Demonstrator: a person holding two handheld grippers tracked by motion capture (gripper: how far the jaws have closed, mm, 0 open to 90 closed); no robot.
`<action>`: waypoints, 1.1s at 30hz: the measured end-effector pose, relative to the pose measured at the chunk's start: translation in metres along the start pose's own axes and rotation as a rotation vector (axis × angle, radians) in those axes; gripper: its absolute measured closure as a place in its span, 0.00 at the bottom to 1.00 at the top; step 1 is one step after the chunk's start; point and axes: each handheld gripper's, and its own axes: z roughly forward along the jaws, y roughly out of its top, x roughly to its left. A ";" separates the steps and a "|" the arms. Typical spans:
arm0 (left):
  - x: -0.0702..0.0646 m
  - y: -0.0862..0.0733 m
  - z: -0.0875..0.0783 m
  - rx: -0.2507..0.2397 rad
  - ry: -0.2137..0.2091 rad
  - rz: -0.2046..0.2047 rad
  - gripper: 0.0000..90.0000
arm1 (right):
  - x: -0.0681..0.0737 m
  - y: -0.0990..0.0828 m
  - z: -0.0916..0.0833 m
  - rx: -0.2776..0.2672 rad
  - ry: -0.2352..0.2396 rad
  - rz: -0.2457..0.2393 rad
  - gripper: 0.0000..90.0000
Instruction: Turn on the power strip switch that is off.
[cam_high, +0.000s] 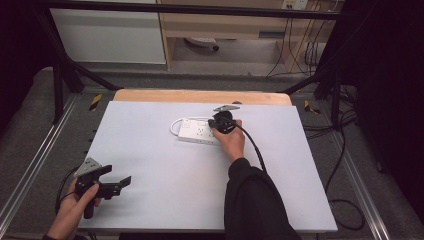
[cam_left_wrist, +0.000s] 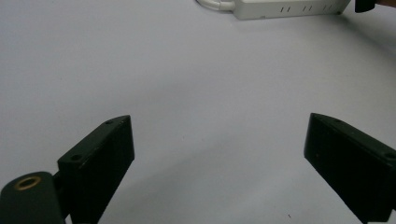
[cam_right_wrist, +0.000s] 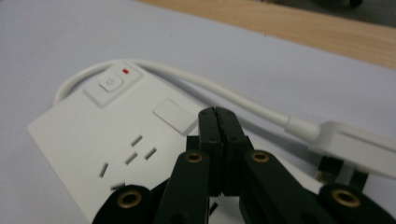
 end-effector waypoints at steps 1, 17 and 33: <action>0.000 0.000 0.000 0.000 0.000 0.000 0.10 | 0.001 0.000 0.000 -0.001 0.002 0.001 1.00; 0.000 0.000 0.000 0.004 -0.004 -0.001 0.10 | 0.003 0.001 0.003 -0.003 0.014 -0.001 1.00; 0.002 0.000 0.002 0.013 0.011 -0.021 0.10 | 0.000 0.009 -0.007 -0.003 0.014 -0.006 1.00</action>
